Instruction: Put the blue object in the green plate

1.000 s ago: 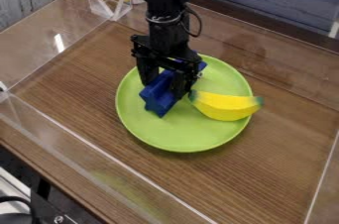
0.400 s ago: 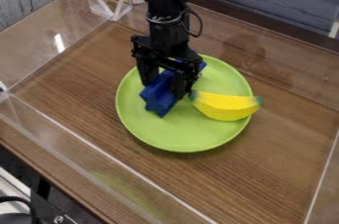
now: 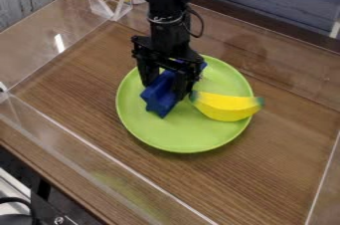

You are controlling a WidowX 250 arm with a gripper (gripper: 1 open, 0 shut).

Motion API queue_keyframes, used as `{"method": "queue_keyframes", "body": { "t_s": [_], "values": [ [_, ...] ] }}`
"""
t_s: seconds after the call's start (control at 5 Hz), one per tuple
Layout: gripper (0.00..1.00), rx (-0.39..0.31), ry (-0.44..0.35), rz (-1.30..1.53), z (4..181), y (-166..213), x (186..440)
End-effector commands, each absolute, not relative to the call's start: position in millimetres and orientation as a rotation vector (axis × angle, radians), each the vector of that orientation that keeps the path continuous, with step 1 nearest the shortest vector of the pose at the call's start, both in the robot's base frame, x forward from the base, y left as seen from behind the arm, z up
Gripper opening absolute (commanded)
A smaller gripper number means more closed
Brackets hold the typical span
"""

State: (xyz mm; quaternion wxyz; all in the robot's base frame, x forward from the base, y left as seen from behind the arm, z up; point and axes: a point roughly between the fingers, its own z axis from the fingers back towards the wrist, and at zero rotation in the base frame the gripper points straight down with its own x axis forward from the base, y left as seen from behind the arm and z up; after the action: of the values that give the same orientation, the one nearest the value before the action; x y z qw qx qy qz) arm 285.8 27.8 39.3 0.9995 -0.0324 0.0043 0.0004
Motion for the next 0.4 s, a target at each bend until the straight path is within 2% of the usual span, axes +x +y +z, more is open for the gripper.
{"method": "queue_keyframes", "body": {
  "t_s": [0.0, 0.2],
  "values": [
    [0.00, -0.064, -0.009, -0.005, 40.4, 22.7, 289.3],
    [0.00, -0.065, -0.008, -0.001, 40.0, 22.0, 289.4]
  ]
}}
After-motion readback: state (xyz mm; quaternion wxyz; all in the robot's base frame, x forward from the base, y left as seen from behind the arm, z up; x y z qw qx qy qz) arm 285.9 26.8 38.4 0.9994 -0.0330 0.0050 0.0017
